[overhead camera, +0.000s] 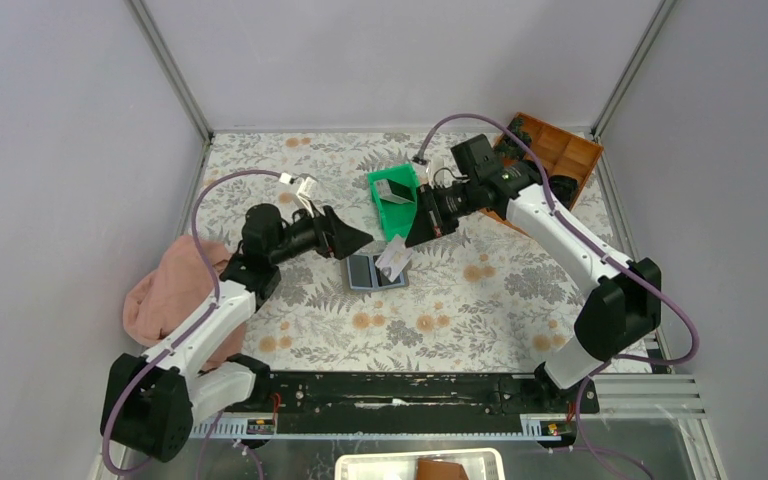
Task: Put the credit cards into the card holder
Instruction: Pick up the credit card from the storage box.
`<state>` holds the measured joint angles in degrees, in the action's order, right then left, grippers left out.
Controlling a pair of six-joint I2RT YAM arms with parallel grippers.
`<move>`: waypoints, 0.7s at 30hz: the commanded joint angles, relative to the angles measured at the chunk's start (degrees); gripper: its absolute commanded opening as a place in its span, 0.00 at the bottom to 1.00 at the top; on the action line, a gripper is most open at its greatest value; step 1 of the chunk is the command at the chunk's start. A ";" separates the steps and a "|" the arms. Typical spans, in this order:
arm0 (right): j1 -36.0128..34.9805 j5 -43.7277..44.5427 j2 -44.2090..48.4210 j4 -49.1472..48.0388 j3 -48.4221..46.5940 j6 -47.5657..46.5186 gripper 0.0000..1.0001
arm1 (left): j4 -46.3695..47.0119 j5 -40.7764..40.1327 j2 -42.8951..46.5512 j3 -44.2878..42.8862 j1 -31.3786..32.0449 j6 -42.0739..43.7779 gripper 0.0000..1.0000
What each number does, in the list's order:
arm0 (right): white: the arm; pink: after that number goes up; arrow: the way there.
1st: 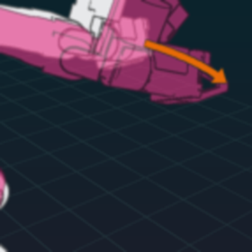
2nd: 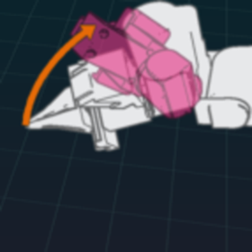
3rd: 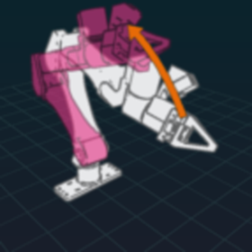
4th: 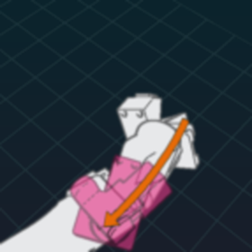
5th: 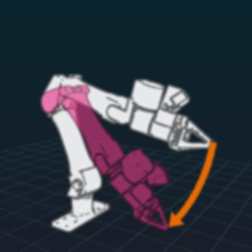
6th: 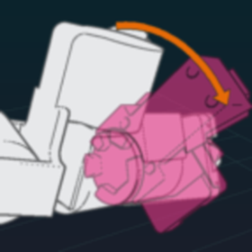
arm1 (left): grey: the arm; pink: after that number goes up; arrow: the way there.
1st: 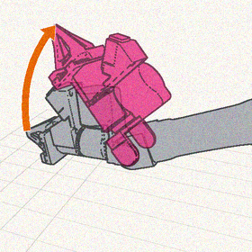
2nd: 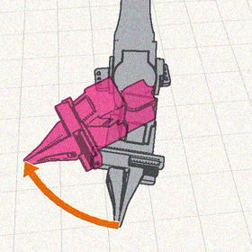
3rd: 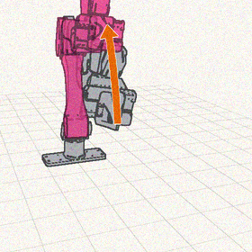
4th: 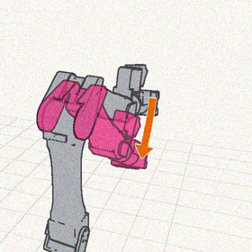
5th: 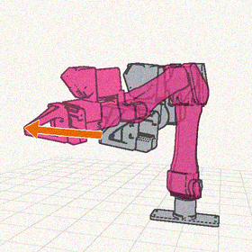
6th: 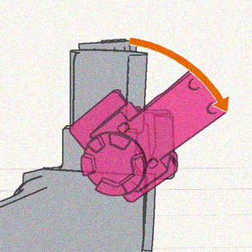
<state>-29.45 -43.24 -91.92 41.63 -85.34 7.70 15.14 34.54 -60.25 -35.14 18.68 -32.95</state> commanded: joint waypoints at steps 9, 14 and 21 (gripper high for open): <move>0.11 -14.38 1.64 -10.69 4.05 6.41 0.00 | 16.01 21.97 -4.20 2.11 -2.96 -8.84 0.77; 0.18 -15.98 0.61 -13.16 4.23 8.36 0.00 | 18.69 24.92 -5.95 2.97 -3.97 -10.36 0.74; 0.08 -17.22 -1.37 -14.01 3.72 9.26 0.00 | 25.74 27.12 -8.62 4.31 -4.00 -14.74 0.67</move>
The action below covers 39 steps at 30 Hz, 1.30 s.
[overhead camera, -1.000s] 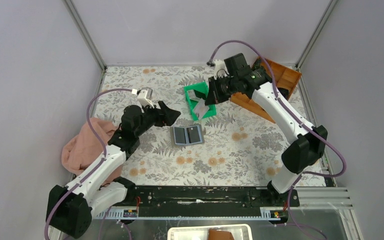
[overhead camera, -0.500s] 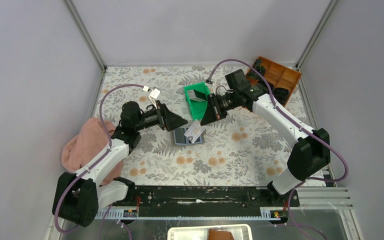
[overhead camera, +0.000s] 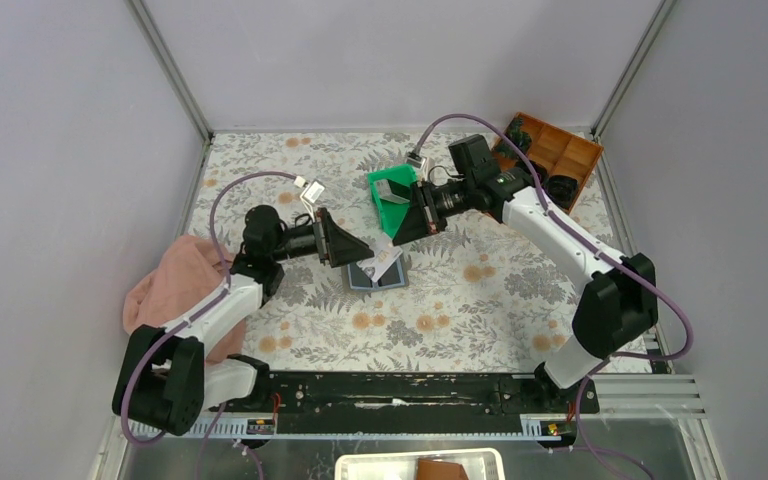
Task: Put the credit cards into the card holder
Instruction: Pick up the credit card from the storage box.
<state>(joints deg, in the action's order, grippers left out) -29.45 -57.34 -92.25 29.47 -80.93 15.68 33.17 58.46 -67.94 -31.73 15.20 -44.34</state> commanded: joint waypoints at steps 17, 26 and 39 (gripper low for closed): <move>0.04 -4.97 -4.42 -1.15 -2.35 0.59 0.00 | 14.53 6.57 -4.67 2.04 -0.52 -7.85 0.45; 0.08 -5.33 -5.14 -0.48 -3.10 0.02 0.00 | 15.36 7.33 -5.47 2.72 -0.52 -8.60 0.27; 0.06 -5.84 -6.31 -2.03 -4.69 1.17 0.00 | 20.86 6.26 -6.24 5.09 -0.80 -12.91 0.00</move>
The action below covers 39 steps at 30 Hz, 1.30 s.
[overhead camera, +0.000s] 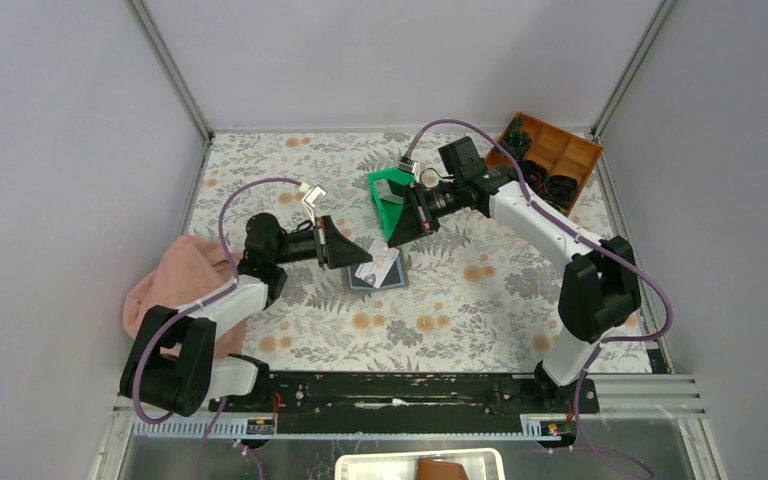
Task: Put the credit cards into the card holder
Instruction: Pick up the credit card from the storage box.
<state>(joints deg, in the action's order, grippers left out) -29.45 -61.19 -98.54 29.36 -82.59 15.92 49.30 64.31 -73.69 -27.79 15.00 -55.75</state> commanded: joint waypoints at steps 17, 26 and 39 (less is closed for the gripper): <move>-3.33 25.90 -1.83 -0.01 -6.79 -1.62 0.40 | -32.41 -31.36 9.47 0.28 -3.91 16.46 0.00; -10.00 39.92 -10.55 1.90 -8.04 -0.84 0.22 | -40.19 -42.43 13.44 2.61 -3.93 16.92 0.00; -10.27 44.99 -17.90 0.30 -5.95 3.78 0.00 | -39.40 -45.23 13.15 5.08 -3.93 14.56 0.00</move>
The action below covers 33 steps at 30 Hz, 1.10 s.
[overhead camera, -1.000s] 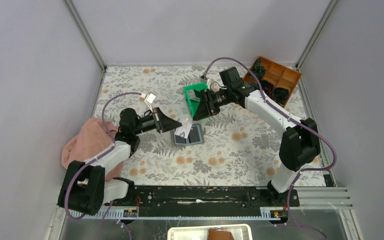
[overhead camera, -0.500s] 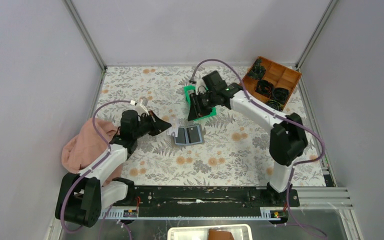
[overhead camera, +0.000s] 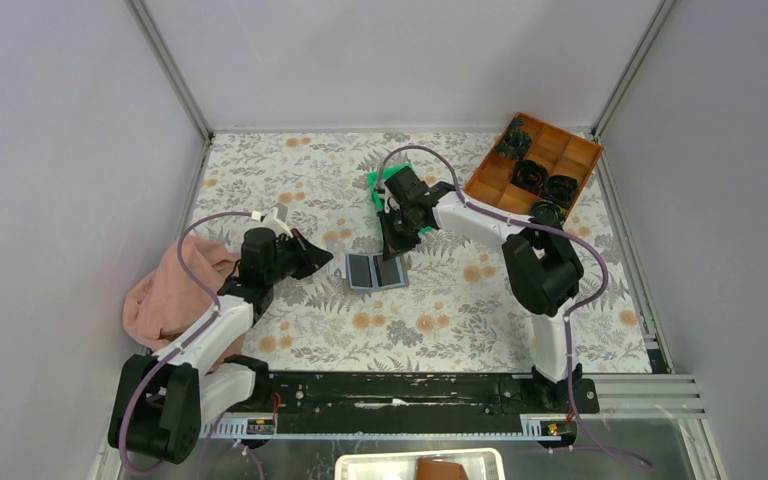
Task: Put the credit cards into the card holder
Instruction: Pick up the credit card from the storage box, then turn over the card slot in the card holder.
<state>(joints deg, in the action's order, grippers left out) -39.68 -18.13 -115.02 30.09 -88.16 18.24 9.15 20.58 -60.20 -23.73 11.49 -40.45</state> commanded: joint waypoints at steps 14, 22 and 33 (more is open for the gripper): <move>-0.05 1.26 -5.14 -0.28 -0.09 2.33 0.00 | 5.31 -2.31 -2.33 3.19 -0.41 -4.47 0.00; -0.04 0.89 -5.39 -0.60 0.71 2.32 0.00 | 7.98 -1.21 -4.56 3.56 -0.23 -5.51 0.00; -0.05 0.44 -5.76 -0.70 0.76 2.17 0.00 | 8.73 -0.93 -6.37 2.87 0.59 -5.44 0.00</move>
<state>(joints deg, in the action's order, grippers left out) -39.68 -17.15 -120.29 29.82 -87.33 20.01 14.28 19.14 -65.89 -20.71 11.60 -45.74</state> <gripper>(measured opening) 0.011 0.011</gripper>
